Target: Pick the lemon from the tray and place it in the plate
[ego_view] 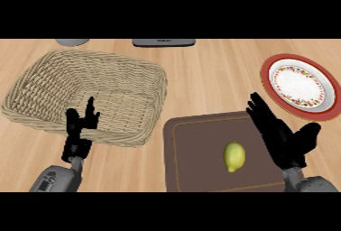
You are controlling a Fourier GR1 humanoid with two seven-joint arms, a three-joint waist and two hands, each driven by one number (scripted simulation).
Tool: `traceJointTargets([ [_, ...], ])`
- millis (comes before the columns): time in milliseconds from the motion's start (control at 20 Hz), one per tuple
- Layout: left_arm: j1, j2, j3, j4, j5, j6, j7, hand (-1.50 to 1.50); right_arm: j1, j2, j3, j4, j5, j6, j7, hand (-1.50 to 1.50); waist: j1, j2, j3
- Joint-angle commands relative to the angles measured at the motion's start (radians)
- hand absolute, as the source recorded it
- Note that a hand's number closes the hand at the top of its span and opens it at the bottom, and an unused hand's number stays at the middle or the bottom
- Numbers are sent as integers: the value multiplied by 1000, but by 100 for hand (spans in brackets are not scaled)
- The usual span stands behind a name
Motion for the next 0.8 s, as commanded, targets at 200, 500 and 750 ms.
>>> traceJointTargets([
  [200, -123, 140, 2, -202, -65, -138, -190, 0, 43, -70, -184, 91, -233, 131, 104, -150, 38, 31, 26],
  [500, -120, 141, -38, -231, -53, -217, -238, 0, -45, -392, 17, 146, 315, 58, 120, -150, 76, 37, 18],
  [750, -53, 154, -24, -248, -43, -247, -290, 0, -145, -383, 146, 35, 551, -57, 380, -150, 67, 35, 19],
])
